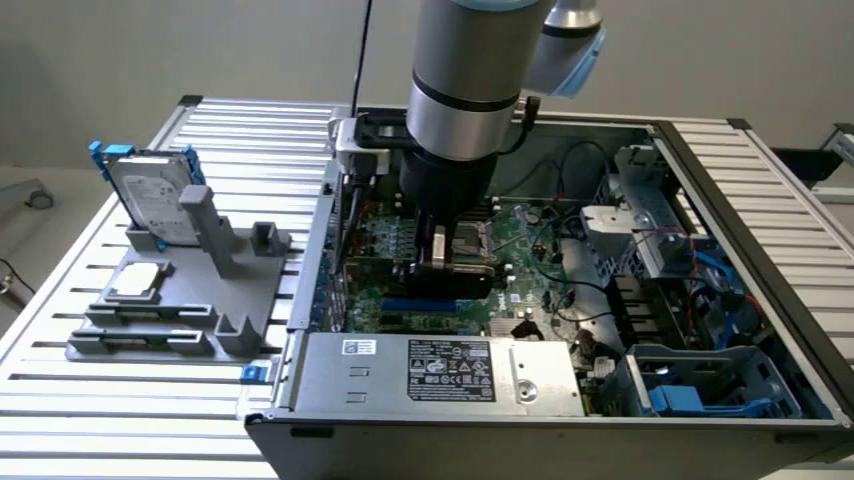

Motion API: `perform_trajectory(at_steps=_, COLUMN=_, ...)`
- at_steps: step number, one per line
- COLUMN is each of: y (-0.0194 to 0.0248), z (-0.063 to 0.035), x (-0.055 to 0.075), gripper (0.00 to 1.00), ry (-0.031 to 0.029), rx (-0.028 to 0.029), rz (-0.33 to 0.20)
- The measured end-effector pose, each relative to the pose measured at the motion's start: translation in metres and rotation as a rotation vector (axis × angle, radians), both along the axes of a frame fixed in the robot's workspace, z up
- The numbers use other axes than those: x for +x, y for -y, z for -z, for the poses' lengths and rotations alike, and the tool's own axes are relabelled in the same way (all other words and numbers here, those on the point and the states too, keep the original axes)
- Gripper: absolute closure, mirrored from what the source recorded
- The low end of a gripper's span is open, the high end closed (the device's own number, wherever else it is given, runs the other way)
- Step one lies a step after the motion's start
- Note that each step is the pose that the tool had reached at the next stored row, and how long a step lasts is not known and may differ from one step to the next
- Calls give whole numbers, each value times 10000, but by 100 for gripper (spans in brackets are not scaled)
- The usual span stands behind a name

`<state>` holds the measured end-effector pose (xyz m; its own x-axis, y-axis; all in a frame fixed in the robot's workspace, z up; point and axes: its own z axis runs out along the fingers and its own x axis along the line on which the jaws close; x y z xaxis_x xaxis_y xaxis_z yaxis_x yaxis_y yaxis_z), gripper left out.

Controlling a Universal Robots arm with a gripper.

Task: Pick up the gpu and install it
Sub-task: 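Insert the gpu into the slot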

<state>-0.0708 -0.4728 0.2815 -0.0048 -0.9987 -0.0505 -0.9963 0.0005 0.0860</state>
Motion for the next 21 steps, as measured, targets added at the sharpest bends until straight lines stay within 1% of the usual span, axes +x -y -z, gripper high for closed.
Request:
perform_trajectory(at_steps=9, y=0, z=41, x=-12, gripper=73, ry=1, rx=3, rz=0)
perform_trajectory(at_steps=17, y=0, z=114, x=-24, gripper=73, ry=1, rx=2, rz=1)
perform_trajectory(at_steps=21, y=0, z=130, x=-41, gripper=73, ry=1, rx=2, rz=0)
